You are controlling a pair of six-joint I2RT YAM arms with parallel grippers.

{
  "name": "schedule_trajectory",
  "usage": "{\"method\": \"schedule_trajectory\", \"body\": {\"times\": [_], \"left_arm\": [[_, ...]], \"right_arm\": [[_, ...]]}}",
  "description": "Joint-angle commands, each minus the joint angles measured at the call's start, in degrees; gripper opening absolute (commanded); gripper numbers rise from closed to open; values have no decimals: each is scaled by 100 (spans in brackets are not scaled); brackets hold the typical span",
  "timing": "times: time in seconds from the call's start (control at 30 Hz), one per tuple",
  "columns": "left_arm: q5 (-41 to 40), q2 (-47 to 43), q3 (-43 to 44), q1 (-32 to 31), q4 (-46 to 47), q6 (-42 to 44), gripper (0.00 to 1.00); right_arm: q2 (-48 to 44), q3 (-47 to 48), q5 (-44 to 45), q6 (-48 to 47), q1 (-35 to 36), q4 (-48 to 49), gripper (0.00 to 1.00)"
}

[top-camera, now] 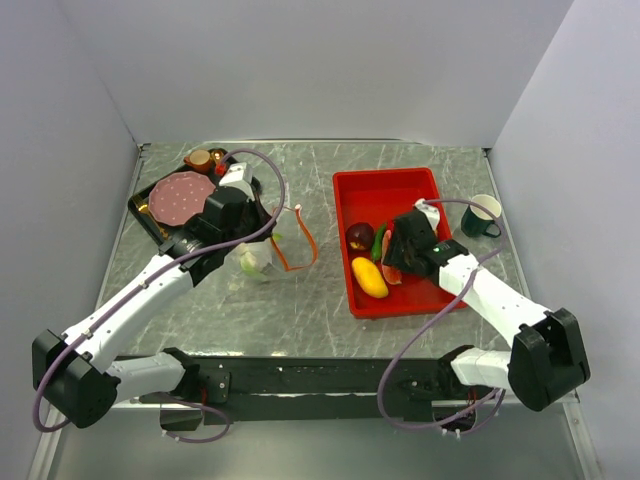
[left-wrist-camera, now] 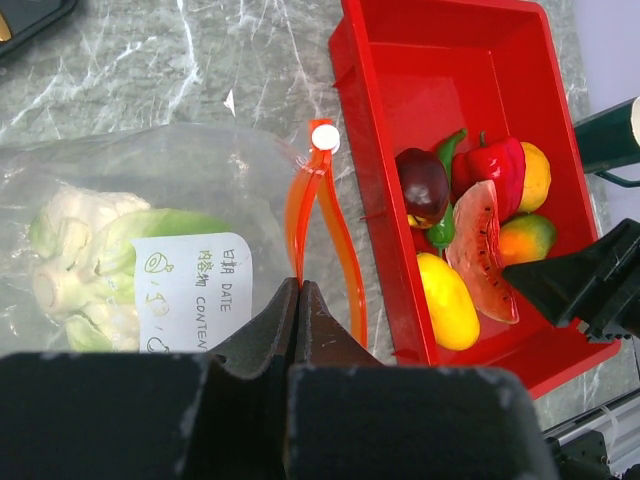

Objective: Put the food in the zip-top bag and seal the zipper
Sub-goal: Pick up the fake fruit from the bin.

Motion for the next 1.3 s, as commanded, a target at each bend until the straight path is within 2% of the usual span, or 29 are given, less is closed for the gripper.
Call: {"method": "schedule_trajectory", "body": {"times": [0.0, 0.37, 0.43, 0.53, 0.57, 0.63, 0.67, 1.27], "left_arm": [[96, -164, 248, 14, 210, 2, 1], [8, -111, 336, 23, 166, 55, 1], [8, -128, 309, 23, 175, 37, 1], [-10, -129, 292, 23, 166, 37, 1], [-19, -129, 283, 14, 166, 46, 1], [-36, -120, 291, 14, 158, 63, 1], [-36, -111, 309, 23, 149, 81, 1], [-54, -102, 239, 14, 219, 81, 1]], "right_arm": [[143, -137, -426, -215, -251, 603, 57], [864, 135, -593, -356, -260, 691, 54], [864, 118, -602, -347, -252, 726, 51], [917, 135, -558, -356, -260, 709, 35], [935, 162, -532, -365, -260, 700, 24], [970, 188, -514, -365, -260, 665, 15], [953, 188, -523, -356, -260, 682, 5], [-128, 689, -733, -295, -260, 392, 5]]}}
